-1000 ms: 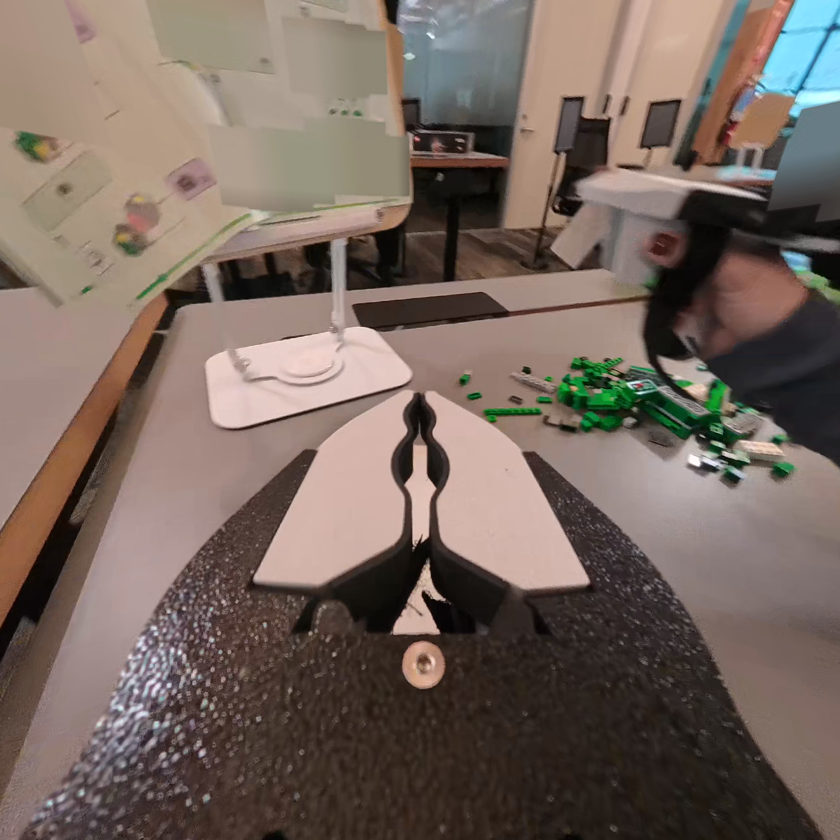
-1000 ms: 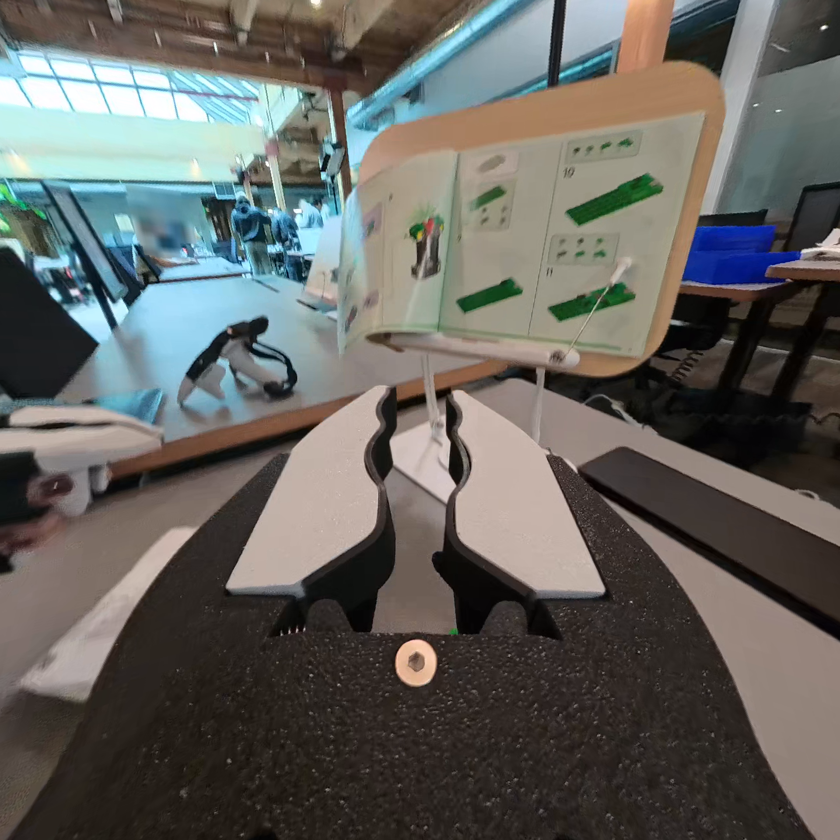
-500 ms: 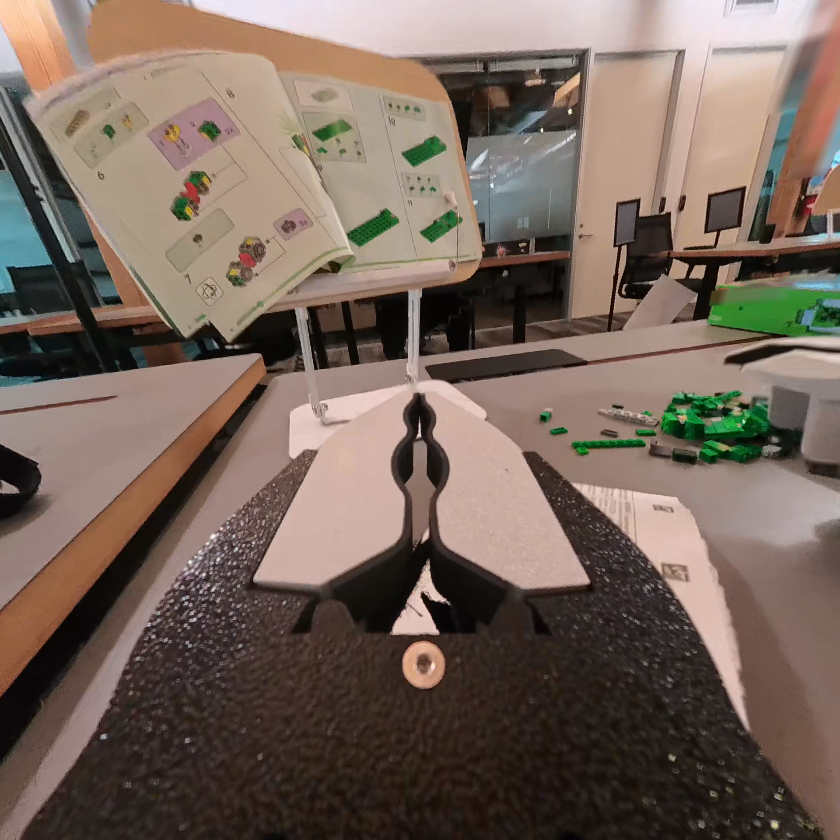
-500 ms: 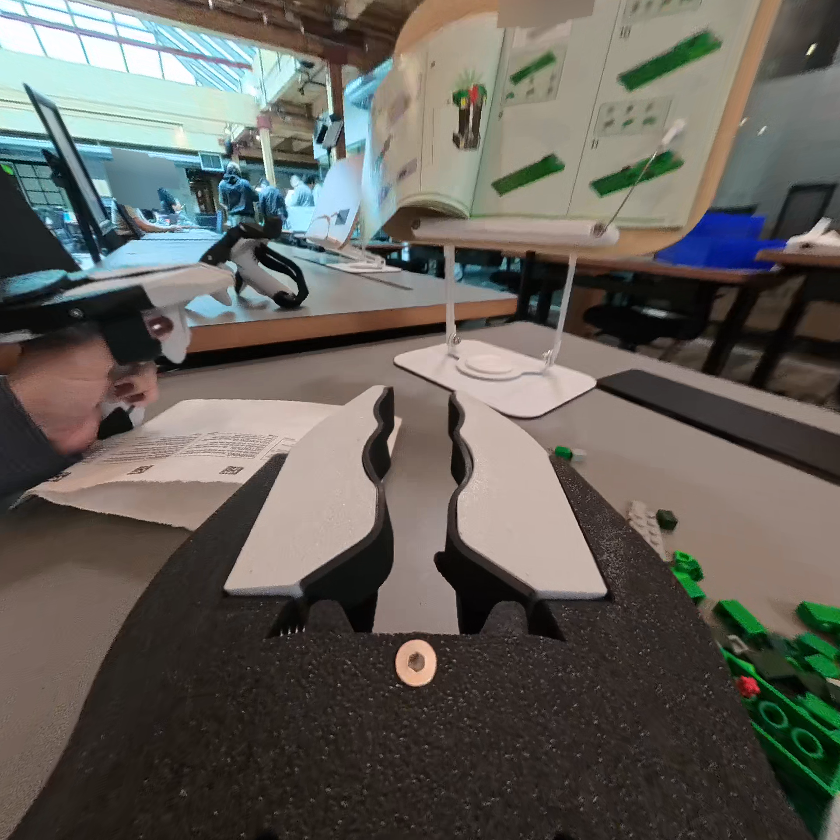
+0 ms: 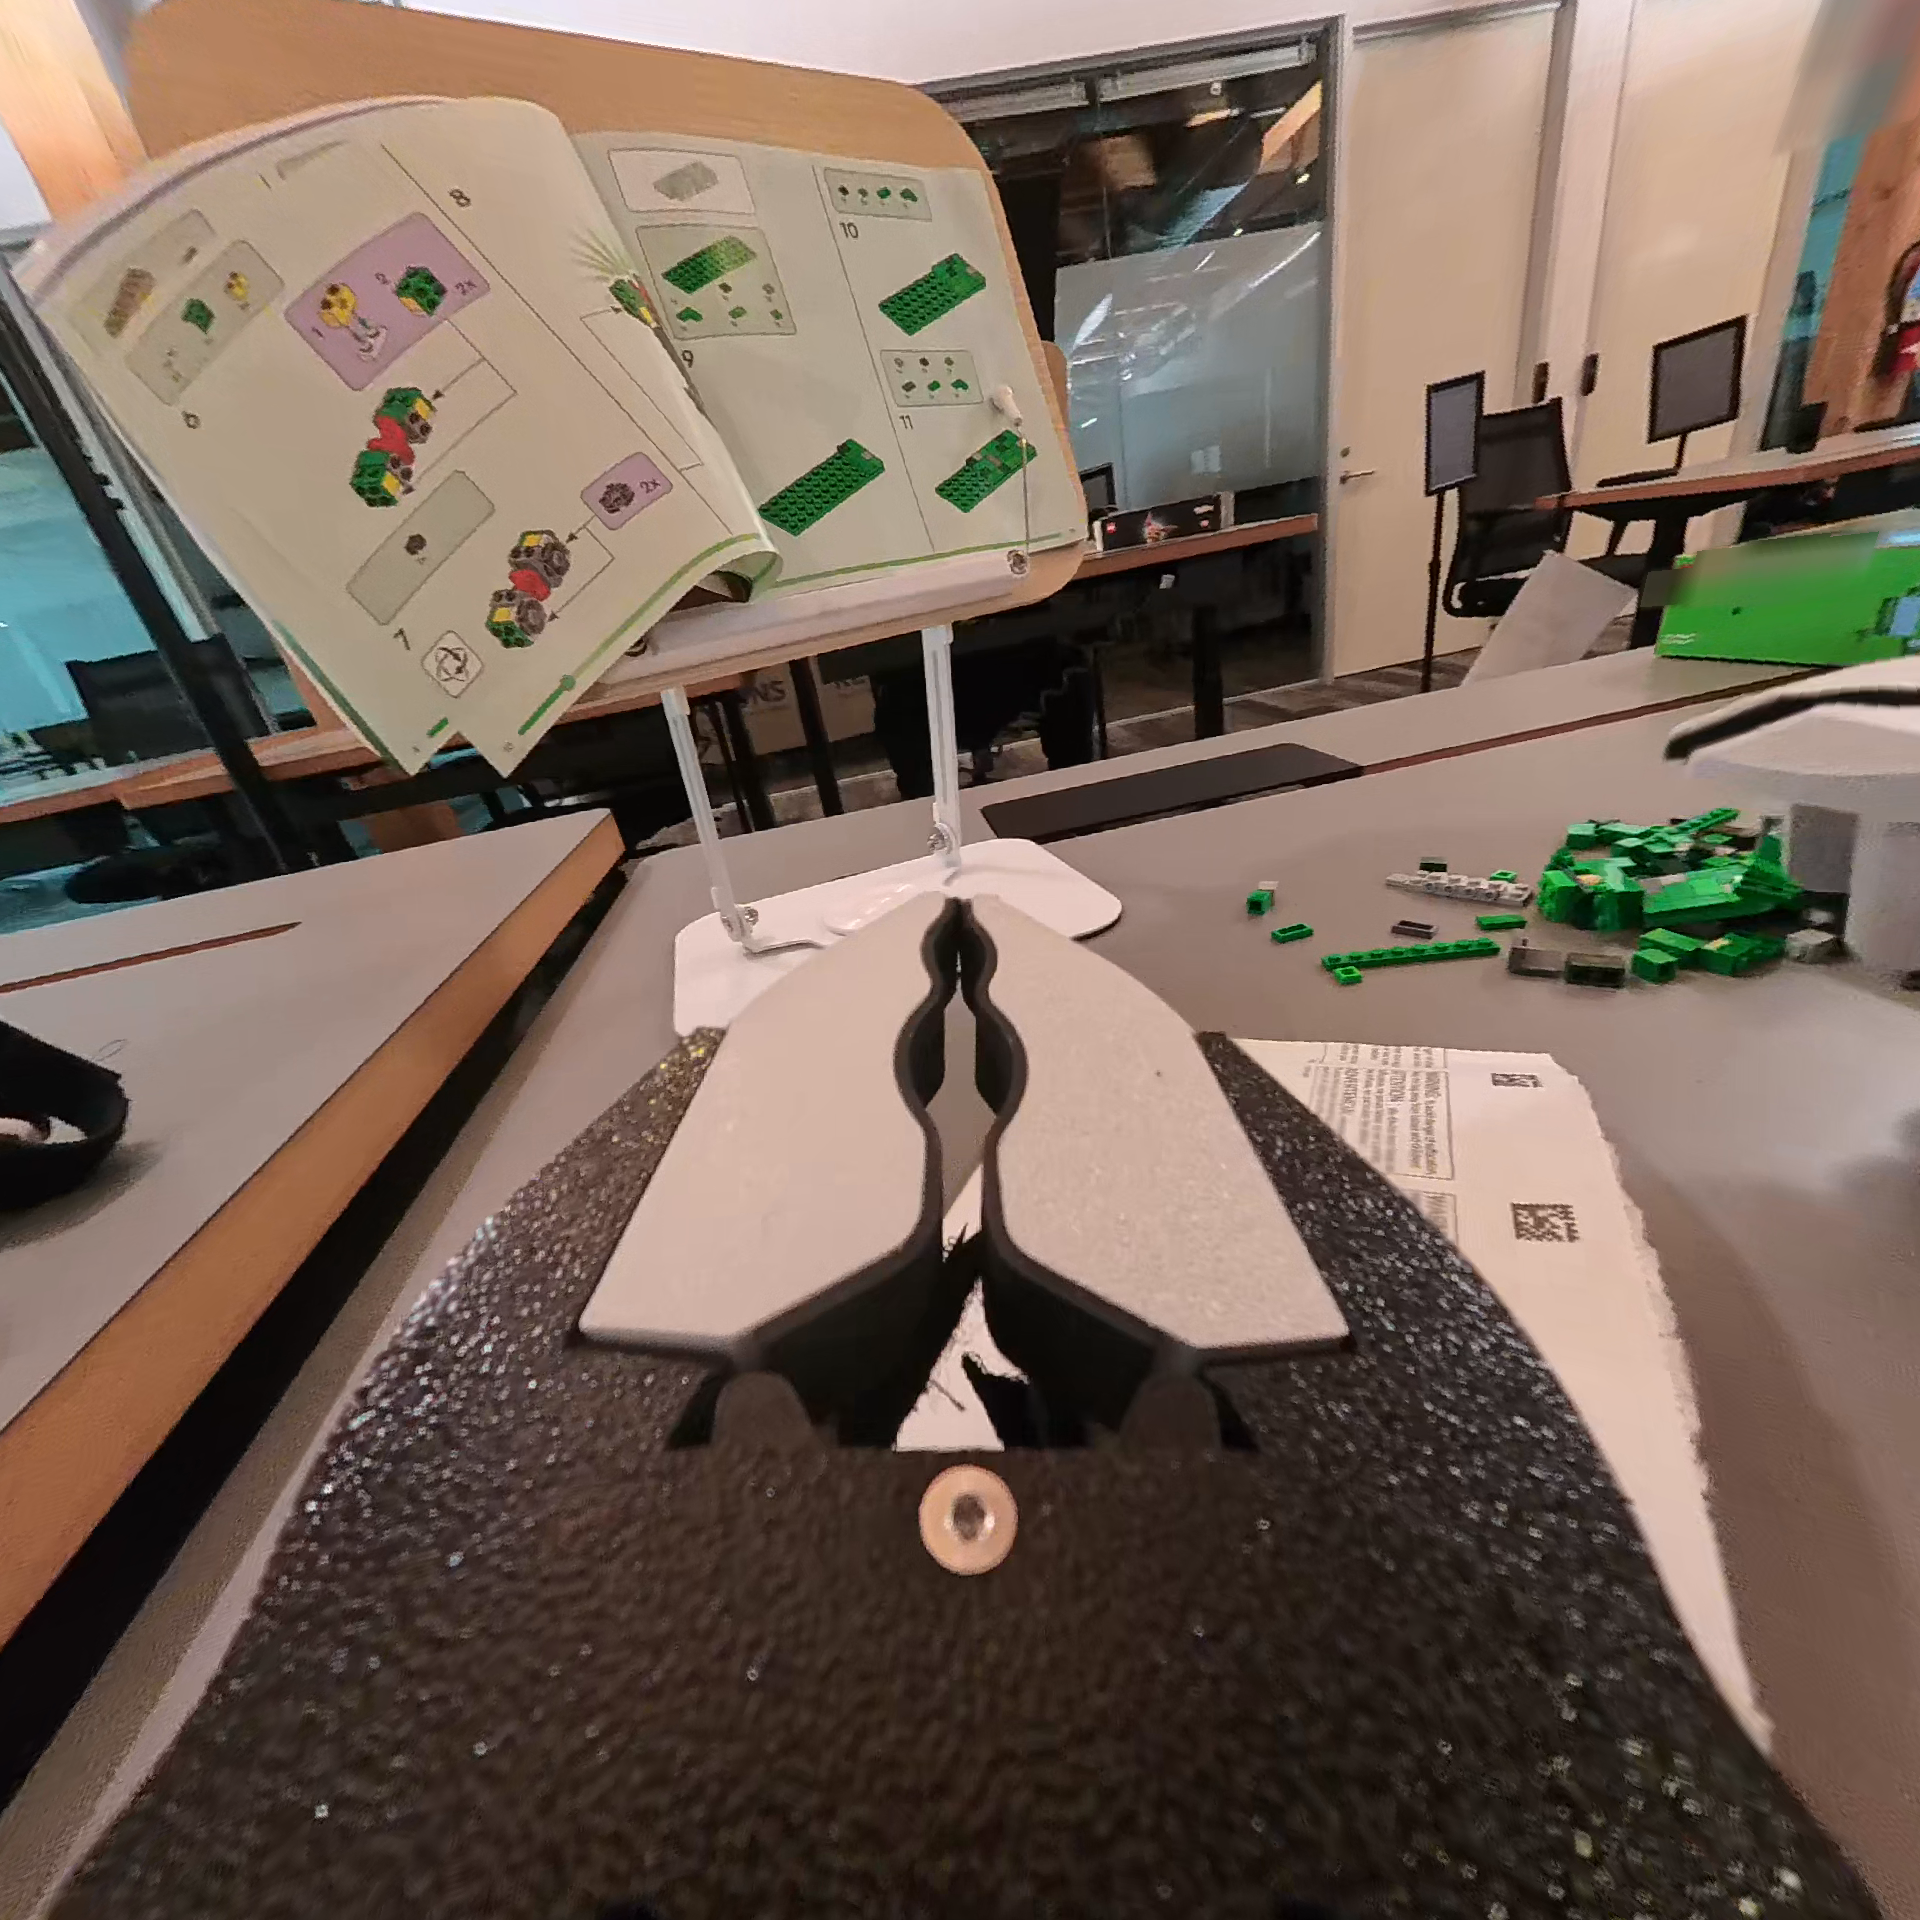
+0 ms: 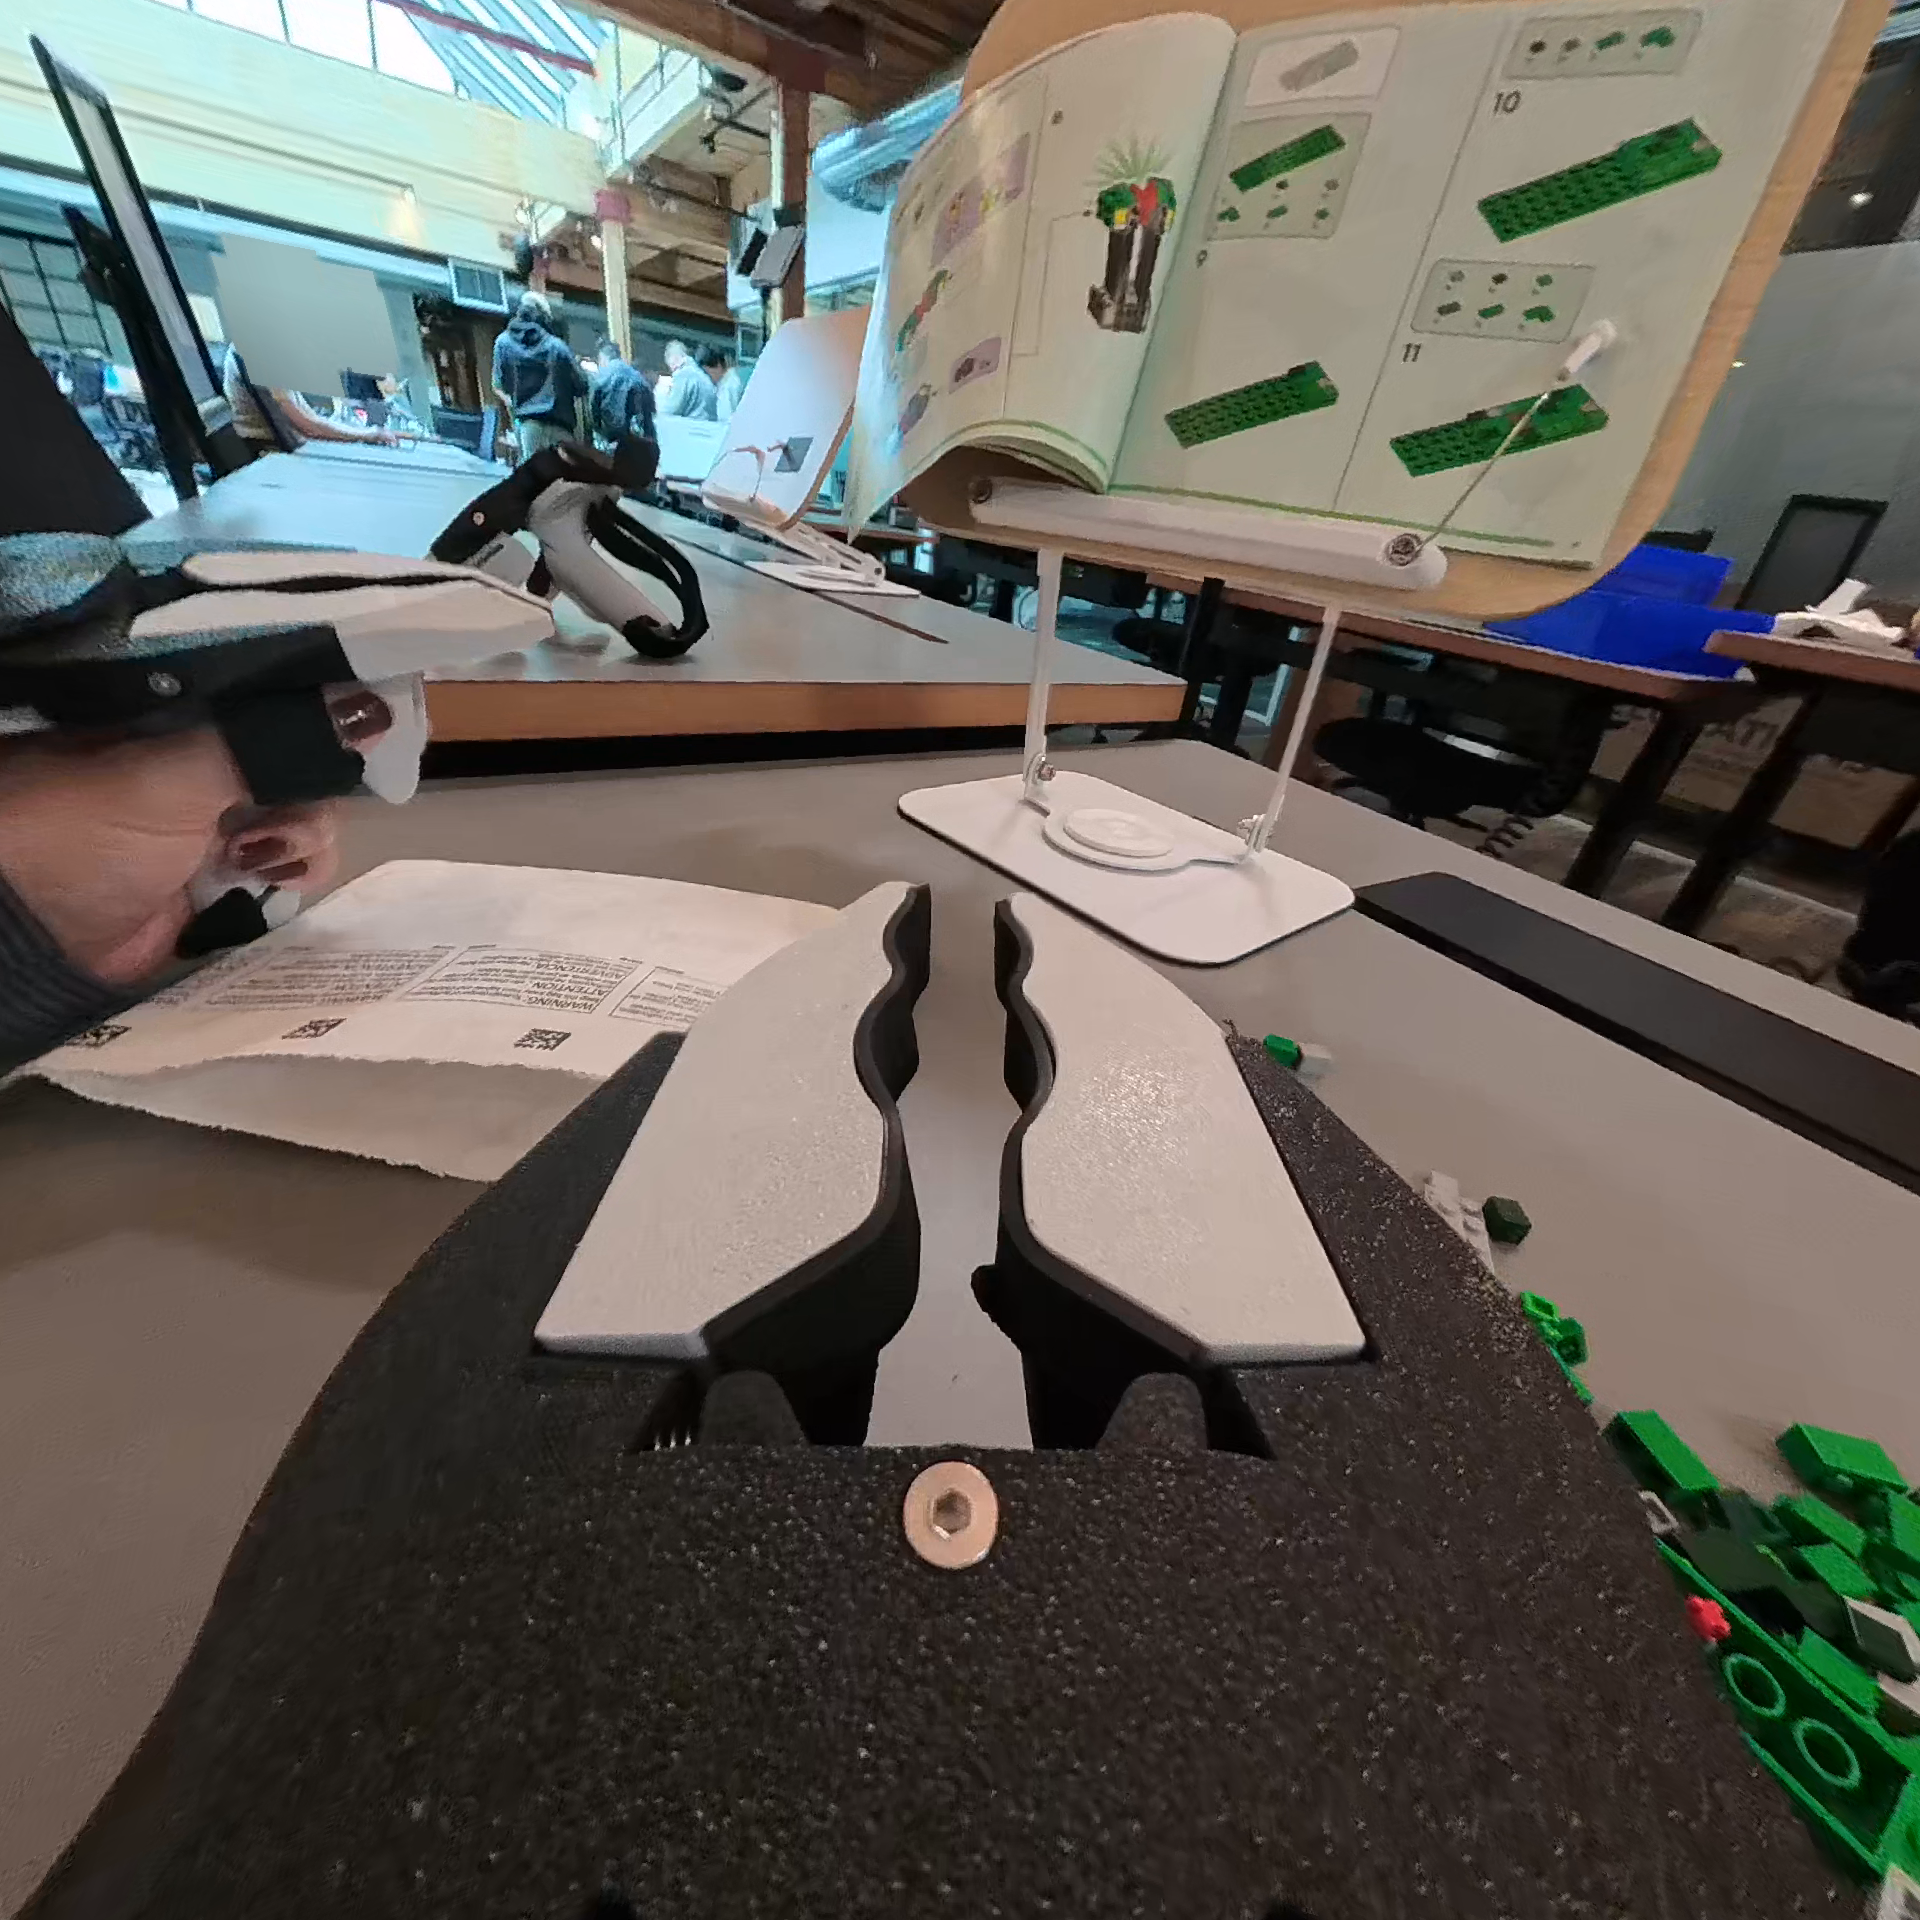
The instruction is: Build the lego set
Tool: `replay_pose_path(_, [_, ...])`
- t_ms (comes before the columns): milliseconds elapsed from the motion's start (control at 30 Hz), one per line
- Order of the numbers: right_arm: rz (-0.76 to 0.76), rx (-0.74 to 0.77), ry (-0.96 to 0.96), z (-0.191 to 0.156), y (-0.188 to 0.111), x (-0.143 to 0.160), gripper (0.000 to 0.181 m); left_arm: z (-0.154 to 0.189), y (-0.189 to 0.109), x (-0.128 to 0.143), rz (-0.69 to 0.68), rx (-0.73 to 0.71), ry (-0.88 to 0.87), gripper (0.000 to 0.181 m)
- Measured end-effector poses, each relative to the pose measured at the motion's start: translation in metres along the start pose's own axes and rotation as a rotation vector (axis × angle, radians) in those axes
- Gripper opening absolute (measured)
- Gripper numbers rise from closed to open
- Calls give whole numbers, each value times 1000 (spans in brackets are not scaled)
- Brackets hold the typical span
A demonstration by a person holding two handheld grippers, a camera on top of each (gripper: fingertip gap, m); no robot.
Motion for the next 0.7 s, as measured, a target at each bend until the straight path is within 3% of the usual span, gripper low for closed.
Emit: replay_pose_path(700, [67, -6, 62, 3, -5, -3, 11, -20, -5, 8, -33, -115, -78, 0])
Point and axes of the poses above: each gripper's, where its closed fingertips meet, y out along the fingers, x out of its underside, z = x × y across the jaws, the point moved 9 cm from there along -y, back along the fingers, and after that the axes turned 13 degrees about z, right-handed, at the moved point
